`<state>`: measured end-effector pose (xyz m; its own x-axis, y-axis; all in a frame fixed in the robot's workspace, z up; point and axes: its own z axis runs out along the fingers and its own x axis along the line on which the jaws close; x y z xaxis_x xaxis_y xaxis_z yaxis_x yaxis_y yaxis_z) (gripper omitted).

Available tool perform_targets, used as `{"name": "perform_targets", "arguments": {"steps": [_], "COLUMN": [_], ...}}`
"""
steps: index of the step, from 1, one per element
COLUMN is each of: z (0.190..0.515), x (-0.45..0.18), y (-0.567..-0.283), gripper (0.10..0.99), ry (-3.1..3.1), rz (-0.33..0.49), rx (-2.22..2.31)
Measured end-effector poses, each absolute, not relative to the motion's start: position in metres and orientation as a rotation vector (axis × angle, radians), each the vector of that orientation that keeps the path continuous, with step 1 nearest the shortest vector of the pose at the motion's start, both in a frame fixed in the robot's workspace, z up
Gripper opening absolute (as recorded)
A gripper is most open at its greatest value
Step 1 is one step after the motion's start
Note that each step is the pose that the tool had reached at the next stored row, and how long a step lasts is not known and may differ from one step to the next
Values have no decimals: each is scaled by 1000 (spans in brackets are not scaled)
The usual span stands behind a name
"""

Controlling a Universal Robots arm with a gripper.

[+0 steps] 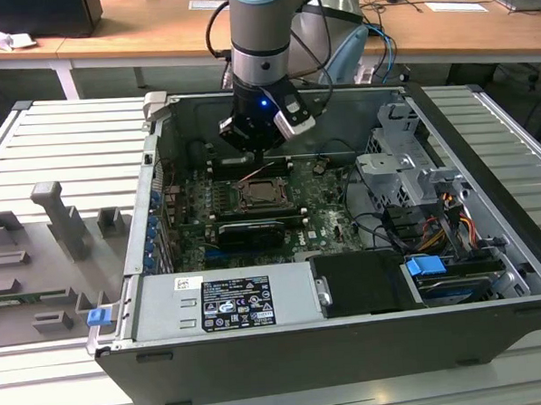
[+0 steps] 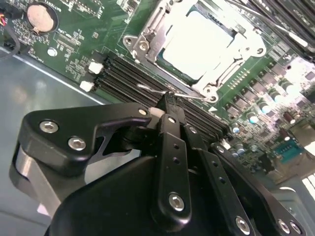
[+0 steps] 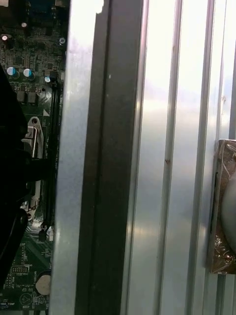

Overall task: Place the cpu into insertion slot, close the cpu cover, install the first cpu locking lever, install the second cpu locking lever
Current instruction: 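Install the first cpu locking lever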

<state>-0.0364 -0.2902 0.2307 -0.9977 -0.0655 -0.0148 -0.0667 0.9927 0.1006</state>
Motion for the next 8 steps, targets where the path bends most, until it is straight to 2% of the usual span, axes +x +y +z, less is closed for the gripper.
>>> {"name": "perform_targets", "arguments": {"steps": [8], "z": [223], "x": [-31], "y": [-289], "gripper": [106], "ry": [3118], "rz": [158], "rx": [-104]}}
